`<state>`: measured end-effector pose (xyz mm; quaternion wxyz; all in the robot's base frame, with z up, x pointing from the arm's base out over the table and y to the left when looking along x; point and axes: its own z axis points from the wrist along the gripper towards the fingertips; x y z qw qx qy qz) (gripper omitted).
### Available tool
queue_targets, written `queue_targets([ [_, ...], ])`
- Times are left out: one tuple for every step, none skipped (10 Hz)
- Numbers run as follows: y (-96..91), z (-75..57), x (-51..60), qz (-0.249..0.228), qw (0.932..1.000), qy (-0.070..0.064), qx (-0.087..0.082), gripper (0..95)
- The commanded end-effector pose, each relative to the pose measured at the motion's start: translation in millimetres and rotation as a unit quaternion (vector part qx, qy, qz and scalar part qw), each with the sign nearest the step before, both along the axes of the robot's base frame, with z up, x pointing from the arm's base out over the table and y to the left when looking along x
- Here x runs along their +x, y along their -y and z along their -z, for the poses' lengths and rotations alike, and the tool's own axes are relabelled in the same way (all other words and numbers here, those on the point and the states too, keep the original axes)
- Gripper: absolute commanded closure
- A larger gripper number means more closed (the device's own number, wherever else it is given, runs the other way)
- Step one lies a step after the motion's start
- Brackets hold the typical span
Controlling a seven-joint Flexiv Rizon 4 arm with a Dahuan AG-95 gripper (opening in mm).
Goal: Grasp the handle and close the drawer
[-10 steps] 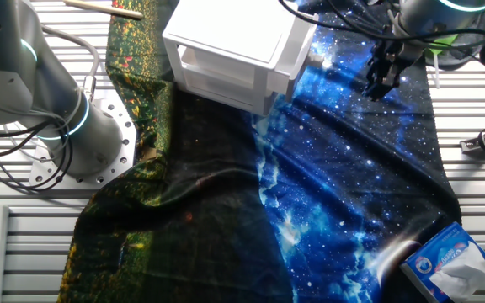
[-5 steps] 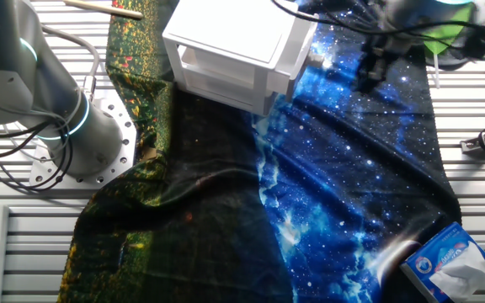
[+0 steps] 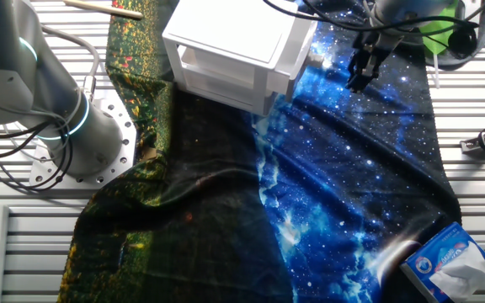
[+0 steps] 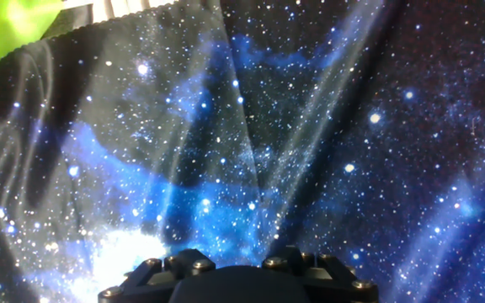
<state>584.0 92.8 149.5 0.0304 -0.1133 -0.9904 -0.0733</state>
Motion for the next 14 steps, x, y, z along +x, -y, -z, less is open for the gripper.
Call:
queue_targets([
  [0.4,-0.3,-1.1,-0.005,1.0000,0.002,0.000,38.0],
  [0.4,-0.3,-1.1,-0.008,1.0000,0.000,0.000,38.0],
  [0.4,-0.3,-1.1,-0.007,1.0000,-0.002,0.002,38.0],
  [0.4,-0.3,-1.1,-0.006,1.0000,-0.006,0.004,38.0],
  [0.4,-0.3,-1.1,-0.012,0.9999,0.003,0.005,38.0],
  [0.4,-0.3,-1.1,-0.010,0.9999,0.006,0.009,38.0],
  [0.4,-0.3,-1.1,-0.018,0.9998,0.004,0.008,38.0],
  [0.4,-0.3,-1.1,-0.015,0.9999,-0.003,0.007,38.0],
  [0.4,-0.3,-1.1,-0.014,0.9999,-0.006,0.007,38.0],
  [0.4,-0.3,-1.1,-0.013,0.9999,-0.006,0.007,38.0],
  [0.4,-0.3,-1.1,-0.013,0.9999,-0.007,0.007,38.0],
  [0.4,-0.3,-1.1,-0.013,0.9999,-0.007,0.007,38.0],
  [0.1,0.1,-1.3,-0.013,0.9999,-0.007,0.006,38.0],
  [-3.3,2.7,-4.1,-0.010,0.9999,-0.007,0.005,38.0],
])
